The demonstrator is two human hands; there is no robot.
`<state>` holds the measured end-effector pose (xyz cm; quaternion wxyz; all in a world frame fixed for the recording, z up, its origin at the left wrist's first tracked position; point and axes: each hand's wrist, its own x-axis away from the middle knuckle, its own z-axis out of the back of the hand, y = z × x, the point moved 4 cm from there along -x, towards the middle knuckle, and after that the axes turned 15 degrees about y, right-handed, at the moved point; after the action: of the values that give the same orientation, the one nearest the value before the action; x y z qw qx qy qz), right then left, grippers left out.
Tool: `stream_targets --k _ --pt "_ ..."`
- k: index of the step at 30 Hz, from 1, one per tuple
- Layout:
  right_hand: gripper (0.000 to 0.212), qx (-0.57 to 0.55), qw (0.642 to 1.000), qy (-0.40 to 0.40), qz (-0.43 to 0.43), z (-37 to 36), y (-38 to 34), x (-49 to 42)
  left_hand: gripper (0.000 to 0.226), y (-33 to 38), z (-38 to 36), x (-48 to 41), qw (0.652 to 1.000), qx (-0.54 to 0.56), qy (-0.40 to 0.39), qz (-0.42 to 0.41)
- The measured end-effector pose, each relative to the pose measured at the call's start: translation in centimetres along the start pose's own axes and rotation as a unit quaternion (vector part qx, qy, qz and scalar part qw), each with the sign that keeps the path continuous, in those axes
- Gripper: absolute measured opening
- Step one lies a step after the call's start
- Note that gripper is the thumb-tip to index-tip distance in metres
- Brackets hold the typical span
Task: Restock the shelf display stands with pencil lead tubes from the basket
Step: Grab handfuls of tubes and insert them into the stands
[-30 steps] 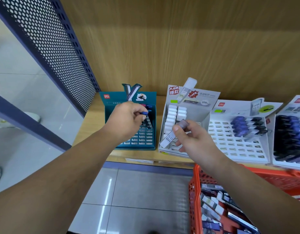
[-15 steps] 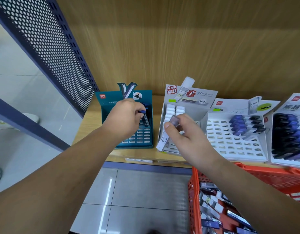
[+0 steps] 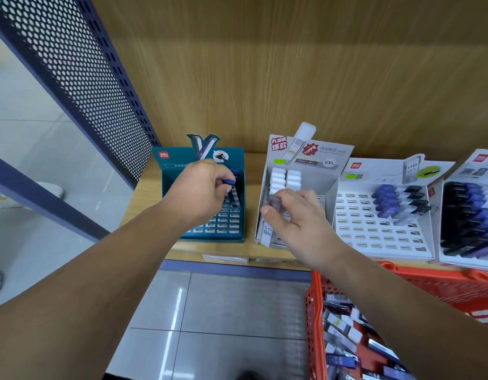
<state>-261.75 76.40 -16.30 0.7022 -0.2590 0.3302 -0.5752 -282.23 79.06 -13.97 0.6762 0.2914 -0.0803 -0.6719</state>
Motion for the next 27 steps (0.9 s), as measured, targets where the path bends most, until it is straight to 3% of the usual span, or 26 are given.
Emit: stream_targets --k 7,13,20,27 --pt "0.020 0.040 0.999 -0.005 -0.023 0.9 -0.6 -0.3 0.013 -0.3 -0.1 0.6 0.997 0.063 -0.018 0.038" --pt "0.025 0.005 0.997 0.047 0.053 0.8 -2.7 0.4 0.012 -0.4 -0.1 1.0 0.993 0.104 -0.023 0.052" --pt "0.048 0.062 0.988 -0.087 0.116 -2.4 -1.4 0.2 0.016 0.1 -0.3 1.5 0.983 0.159 -0.032 0.085" --pt "0.062 0.172 0.961 -0.124 0.177 -2.9 -0.1 0.2 0.012 -0.2 -0.3 1.6 0.984 0.146 -0.055 0.081"
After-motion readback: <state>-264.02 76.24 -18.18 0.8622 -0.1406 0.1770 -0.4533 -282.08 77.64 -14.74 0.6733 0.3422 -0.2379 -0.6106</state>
